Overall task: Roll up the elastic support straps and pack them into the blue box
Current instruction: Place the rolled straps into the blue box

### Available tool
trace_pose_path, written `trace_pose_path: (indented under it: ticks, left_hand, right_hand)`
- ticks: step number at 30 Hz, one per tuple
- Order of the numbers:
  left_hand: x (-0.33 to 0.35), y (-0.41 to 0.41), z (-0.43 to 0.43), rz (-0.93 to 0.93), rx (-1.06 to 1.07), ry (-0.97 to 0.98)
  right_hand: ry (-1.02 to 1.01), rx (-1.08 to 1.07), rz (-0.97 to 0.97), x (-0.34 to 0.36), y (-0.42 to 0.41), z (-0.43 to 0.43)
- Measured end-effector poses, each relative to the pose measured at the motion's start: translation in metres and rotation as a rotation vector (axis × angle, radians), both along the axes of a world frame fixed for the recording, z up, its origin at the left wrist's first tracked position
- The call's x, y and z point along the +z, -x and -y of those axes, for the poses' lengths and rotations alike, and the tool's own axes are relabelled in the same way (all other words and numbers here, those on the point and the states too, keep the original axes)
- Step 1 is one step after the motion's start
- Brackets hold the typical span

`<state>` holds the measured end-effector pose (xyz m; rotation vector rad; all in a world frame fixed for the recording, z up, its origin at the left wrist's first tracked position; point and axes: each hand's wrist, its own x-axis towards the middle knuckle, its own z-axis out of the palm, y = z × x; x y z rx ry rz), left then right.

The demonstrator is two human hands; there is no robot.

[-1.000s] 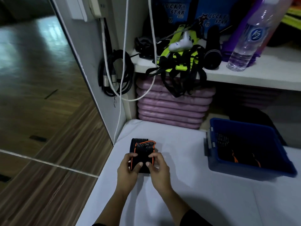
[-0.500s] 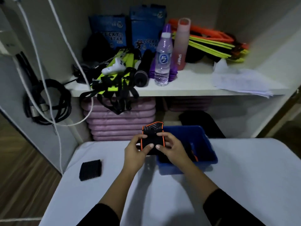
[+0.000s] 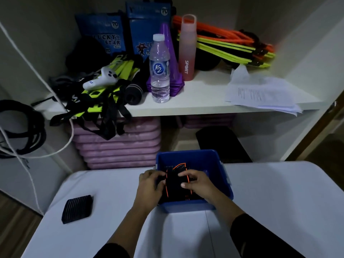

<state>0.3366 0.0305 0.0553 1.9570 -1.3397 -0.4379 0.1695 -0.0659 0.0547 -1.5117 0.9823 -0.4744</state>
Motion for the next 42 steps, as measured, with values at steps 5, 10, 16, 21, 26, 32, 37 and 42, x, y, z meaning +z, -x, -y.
trace_pose_path:
  ticks: [5,10,16,21,26,32,37,42]
  left_hand:
    - [-0.014,-0.01,-0.01,-0.033,0.0,-0.1]
    - [-0.018,-0.007,-0.008,-0.084,0.023,-0.095]
    - [-0.019,-0.008,-0.011,-0.102,0.014,-0.083]
    - [-0.019,-0.008,-0.013,-0.106,0.006,-0.074]
    - [-0.014,-0.01,-0.015,-0.1,0.008,-0.03]
    - [-0.007,-0.021,-0.022,-0.122,0.084,0.043]
    - [-0.006,-0.053,-0.043,-0.154,0.187,0.042]
    - [-0.015,-0.111,-0.08,-0.148,0.34,-0.005]
  right_hand:
    - [0.026,0.163,-0.242,-0.013,-0.01,0.006]
    - [0.113,0.212,-0.33,-0.015,-0.013,0.006]
    - [0.28,0.162,-0.387,-0.021,-0.015,-0.003]
    - [0.257,0.094,-0.33,-0.015,-0.013,-0.005]
    - [0.306,-0.001,-0.278,-0.007,-0.012,-0.013]
    - [0.711,-0.129,-0.336,0.011,-0.036,-0.035]
    - [0.658,0.001,-0.265,0.018,-0.087,-0.059]
    - [0.508,0.167,-0.259,-0.013,-0.157,-0.086]
